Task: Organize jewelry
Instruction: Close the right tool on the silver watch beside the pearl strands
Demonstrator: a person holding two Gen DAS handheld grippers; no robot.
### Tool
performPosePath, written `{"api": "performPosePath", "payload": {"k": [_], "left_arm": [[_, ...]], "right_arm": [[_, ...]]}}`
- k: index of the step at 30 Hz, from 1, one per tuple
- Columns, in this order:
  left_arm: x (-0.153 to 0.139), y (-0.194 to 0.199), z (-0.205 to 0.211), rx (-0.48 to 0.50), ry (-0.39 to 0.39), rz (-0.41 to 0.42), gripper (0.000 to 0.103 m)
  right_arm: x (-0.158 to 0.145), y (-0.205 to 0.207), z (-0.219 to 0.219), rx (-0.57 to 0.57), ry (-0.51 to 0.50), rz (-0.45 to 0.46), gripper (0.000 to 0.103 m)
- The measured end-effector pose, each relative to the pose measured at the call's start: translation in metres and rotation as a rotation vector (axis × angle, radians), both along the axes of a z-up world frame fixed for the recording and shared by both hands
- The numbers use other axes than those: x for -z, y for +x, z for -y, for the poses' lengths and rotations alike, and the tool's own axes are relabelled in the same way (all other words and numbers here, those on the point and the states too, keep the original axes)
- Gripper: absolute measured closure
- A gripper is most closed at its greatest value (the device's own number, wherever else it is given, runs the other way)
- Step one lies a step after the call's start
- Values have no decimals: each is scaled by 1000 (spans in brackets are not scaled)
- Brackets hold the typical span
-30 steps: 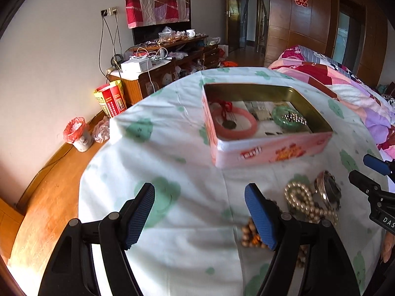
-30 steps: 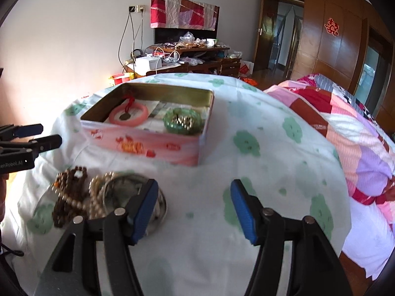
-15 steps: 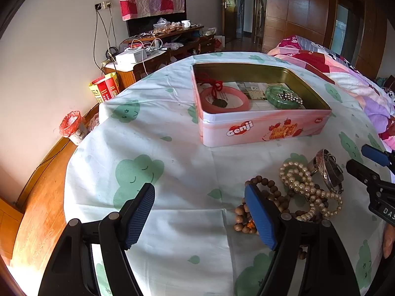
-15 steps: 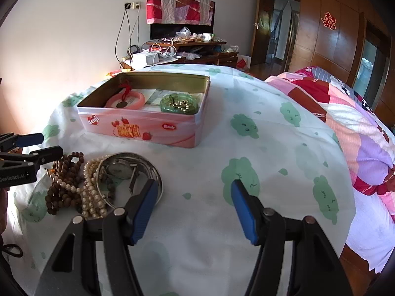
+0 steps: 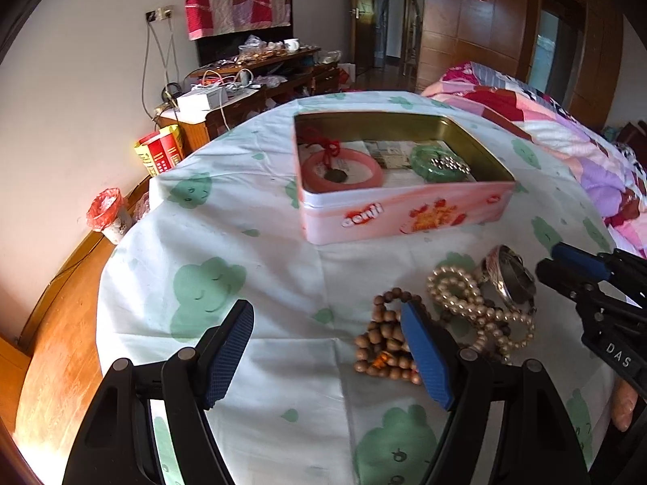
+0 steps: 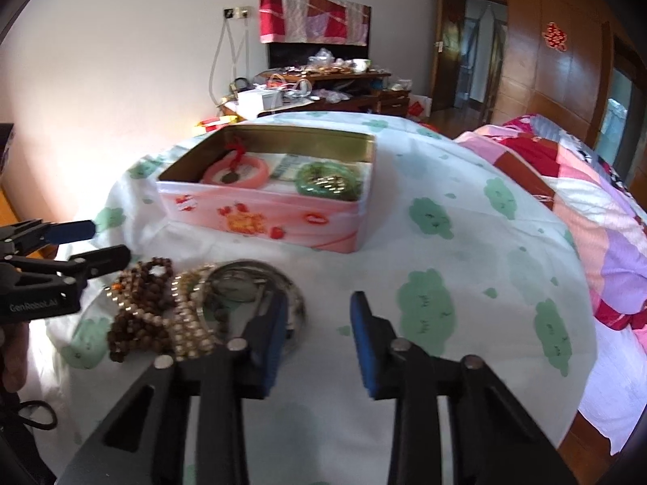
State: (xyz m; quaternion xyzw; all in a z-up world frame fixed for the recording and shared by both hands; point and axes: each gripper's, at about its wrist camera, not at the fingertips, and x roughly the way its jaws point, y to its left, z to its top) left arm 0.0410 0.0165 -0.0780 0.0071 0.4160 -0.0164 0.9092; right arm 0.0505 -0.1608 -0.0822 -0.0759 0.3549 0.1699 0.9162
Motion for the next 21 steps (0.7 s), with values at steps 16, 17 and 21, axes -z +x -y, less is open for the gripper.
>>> {"api": "performPosePath", "payload": {"k": [16,17,21], "left_arm": [[5,2,-4,-6,-29,-8,28],[3,2,-6,-10,-32,-4,28],[-2,2,-13,-37,-43,12,28]], "right_arm": [[19,5,-30,-114,-21,-87,93],[20,6,-30,-113,-17,-92,94],[16,1,-27,-111,-7,-67,98]]}}
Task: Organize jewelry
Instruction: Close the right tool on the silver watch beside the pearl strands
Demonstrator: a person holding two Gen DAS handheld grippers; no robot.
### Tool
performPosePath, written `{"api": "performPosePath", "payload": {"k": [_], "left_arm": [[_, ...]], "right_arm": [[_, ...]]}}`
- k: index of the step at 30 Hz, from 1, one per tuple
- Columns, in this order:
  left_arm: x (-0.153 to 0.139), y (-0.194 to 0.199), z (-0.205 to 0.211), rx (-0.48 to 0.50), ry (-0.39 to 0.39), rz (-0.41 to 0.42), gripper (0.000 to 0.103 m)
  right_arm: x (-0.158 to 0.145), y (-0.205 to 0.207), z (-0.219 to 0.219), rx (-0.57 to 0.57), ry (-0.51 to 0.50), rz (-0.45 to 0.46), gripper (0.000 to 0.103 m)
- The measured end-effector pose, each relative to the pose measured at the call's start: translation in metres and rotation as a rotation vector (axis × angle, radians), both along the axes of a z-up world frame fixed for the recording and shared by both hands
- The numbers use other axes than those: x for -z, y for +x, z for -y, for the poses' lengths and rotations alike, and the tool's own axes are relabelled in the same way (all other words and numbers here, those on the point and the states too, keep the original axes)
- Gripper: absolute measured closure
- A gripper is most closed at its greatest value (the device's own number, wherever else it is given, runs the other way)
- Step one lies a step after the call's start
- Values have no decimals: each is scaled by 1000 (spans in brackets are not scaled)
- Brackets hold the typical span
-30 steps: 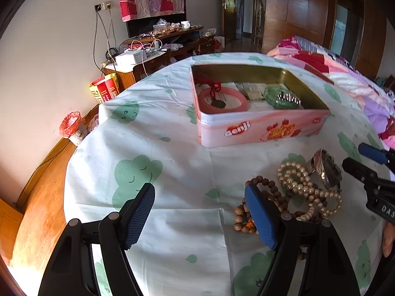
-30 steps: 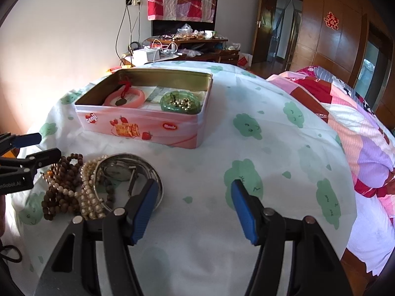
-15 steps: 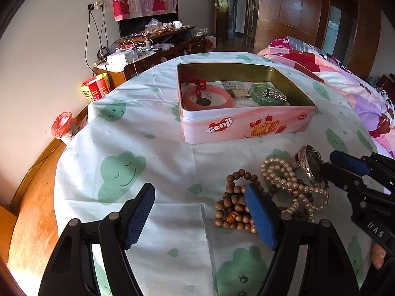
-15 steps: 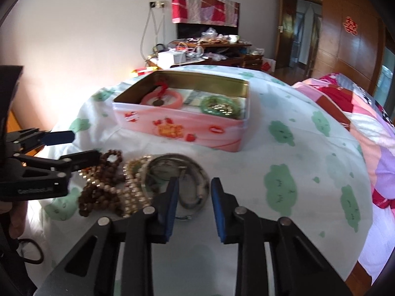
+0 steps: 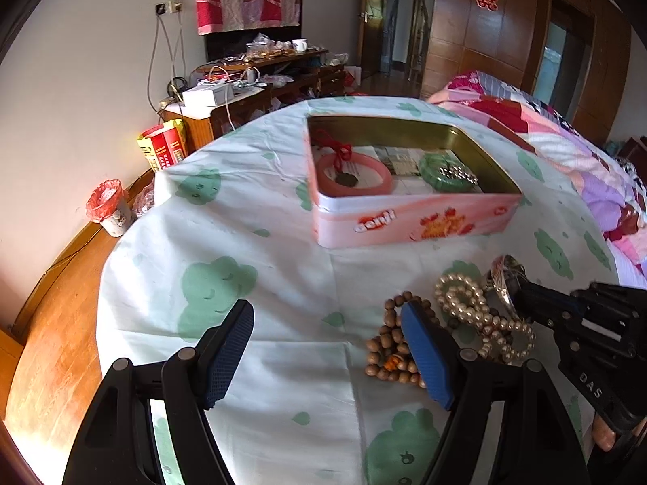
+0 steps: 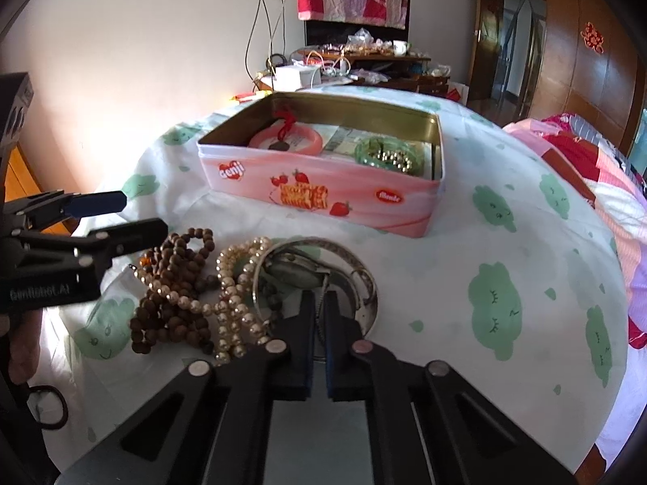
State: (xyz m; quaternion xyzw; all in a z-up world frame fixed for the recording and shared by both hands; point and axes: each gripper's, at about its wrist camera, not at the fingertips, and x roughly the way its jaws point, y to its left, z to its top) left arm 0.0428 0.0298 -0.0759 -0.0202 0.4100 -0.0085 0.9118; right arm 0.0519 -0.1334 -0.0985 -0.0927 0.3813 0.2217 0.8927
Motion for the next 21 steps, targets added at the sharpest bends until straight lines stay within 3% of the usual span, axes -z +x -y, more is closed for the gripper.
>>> {"api": "performPosePath", "payload": {"k": [8,11,14,17,19,21], "left_arm": [[3,1,1,6,7,-7,28],[3,1,4,20,9,-9,33],[8,2,9,38,13,-27,41],[10,3,14,52,8,-29,41],[10,3,16,58,14,-26,41],[11,3,17,64,8,-30,41]], "right_arm": [[-19,-15,7,19,19,100,102],[-32,-20,15,37,25,145,102],[-35,-19,20,31,24,137,102],[-32,-12,22,43,39,122,101],[-26,-5,21,35,50,84,81],[-23,-2,16,28,22,92,78]]}}
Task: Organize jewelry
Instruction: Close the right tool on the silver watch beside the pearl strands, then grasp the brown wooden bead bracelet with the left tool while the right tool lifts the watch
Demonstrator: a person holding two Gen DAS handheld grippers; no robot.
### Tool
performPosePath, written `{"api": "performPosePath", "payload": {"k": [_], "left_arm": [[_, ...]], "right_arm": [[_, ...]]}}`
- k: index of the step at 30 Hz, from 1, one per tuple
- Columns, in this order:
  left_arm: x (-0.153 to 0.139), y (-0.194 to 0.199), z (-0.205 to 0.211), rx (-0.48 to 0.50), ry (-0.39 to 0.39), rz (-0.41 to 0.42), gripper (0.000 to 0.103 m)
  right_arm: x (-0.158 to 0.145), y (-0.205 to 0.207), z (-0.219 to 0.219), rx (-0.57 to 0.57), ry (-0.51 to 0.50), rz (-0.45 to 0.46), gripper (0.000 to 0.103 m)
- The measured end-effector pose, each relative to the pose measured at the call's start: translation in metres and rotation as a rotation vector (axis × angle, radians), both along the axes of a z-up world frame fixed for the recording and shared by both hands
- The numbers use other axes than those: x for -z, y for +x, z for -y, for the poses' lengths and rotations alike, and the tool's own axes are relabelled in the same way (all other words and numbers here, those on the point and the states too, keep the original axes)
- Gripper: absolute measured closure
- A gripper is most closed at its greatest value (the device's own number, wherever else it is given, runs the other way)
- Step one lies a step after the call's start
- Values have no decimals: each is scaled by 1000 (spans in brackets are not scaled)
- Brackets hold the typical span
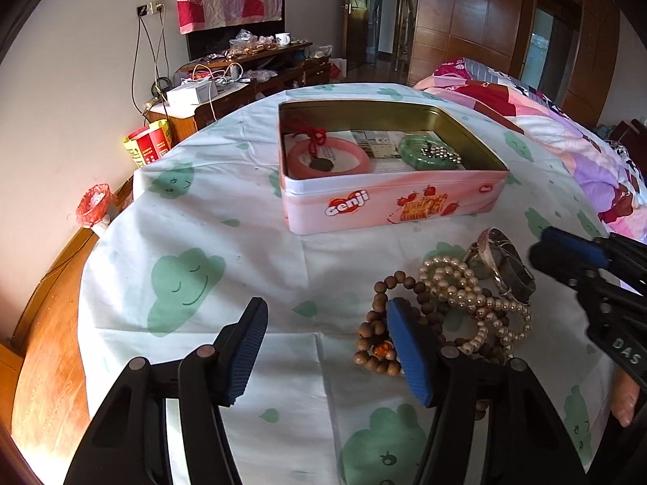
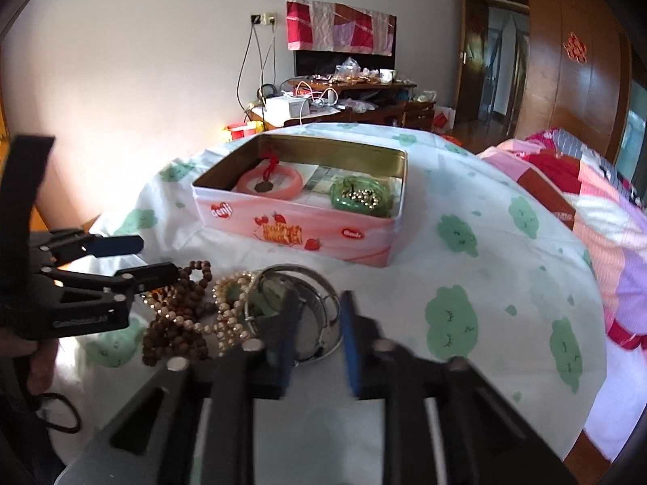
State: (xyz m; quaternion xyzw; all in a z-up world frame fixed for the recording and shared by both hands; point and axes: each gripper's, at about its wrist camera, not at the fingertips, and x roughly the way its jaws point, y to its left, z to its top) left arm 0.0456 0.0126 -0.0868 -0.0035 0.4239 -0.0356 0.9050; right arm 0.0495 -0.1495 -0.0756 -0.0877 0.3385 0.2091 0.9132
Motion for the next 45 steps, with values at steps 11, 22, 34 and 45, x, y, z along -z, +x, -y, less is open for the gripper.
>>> {"api": "performPosePath", "payload": {"k": [11,22,34,45], "left_arm": [[-3,0,-5,0,-35,-11,41],[-2,-1,2,23,-23,-3,41],[-9,-5,14,64,-22,15,41],[9,6,25,121,-93,-52,64]], "right_arm": [[18,24,-21,-102,-99,-87,77],[23,18,-23,-100,-149,-52,85],[-9,-4,6,-22,-41,33,85],[-1,-8,10,-10,-19,25,85]]}}
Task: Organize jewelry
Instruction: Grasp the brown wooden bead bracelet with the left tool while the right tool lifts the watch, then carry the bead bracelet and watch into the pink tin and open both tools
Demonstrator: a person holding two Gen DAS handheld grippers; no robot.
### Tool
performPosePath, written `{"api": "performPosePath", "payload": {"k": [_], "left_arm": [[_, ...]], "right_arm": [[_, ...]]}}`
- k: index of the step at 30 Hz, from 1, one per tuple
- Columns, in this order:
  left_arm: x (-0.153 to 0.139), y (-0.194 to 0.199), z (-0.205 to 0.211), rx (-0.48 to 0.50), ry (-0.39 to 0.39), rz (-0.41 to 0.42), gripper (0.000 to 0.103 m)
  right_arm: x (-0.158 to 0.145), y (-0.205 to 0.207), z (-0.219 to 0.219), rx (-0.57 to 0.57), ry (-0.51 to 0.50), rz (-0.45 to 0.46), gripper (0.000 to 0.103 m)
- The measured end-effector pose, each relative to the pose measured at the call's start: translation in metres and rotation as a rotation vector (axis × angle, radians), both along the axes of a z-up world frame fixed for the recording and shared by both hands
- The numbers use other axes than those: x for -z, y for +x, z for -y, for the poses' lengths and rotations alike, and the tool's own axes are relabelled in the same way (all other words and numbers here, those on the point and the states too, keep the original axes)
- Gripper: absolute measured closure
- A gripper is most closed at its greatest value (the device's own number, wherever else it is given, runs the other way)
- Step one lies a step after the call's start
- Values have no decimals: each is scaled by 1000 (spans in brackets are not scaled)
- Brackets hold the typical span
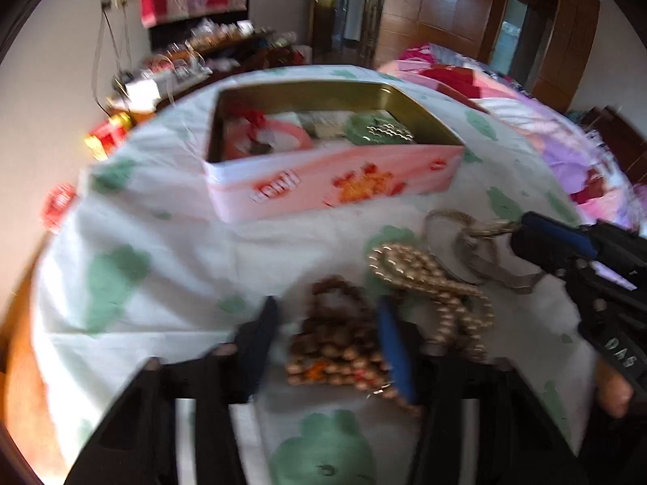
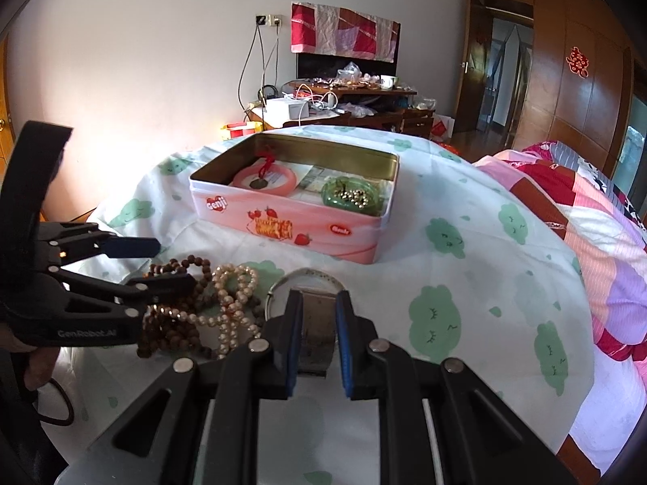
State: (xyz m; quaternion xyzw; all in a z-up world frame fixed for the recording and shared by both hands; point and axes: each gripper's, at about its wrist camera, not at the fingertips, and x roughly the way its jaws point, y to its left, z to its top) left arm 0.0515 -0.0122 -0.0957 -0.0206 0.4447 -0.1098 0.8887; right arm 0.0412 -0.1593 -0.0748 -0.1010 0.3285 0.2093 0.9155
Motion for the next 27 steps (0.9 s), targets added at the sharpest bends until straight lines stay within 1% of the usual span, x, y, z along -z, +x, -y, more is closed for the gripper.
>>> {"api": "performPosePath", "payload": {"k": [1,2,6,11,15,18,27], "left_arm": [[-1,-1,2,8,11,4,69],[-2,-3,4,16,24,15,78],[-8,-9,-2,14,9,17,79],[-31,-15,-17,-19,-21,77,80],[-52,-19,-25,-44,-16,147,80],[-61,-22,-26,-61,15,191,80],[-73,-10,-26,-48,45,216,80]], "right_arm": [[1,0,0,-2,1,-1,85],[1,-1,0,-2,2,0,85],[-1,-2,2,3,15,7,85],[-6,-3,5,13,30,22,85],[-10,-4,5,14,36,36,85],[-13,-5,5,14,39,44,85],[-26,-4,5,7,47,73,85]]}}
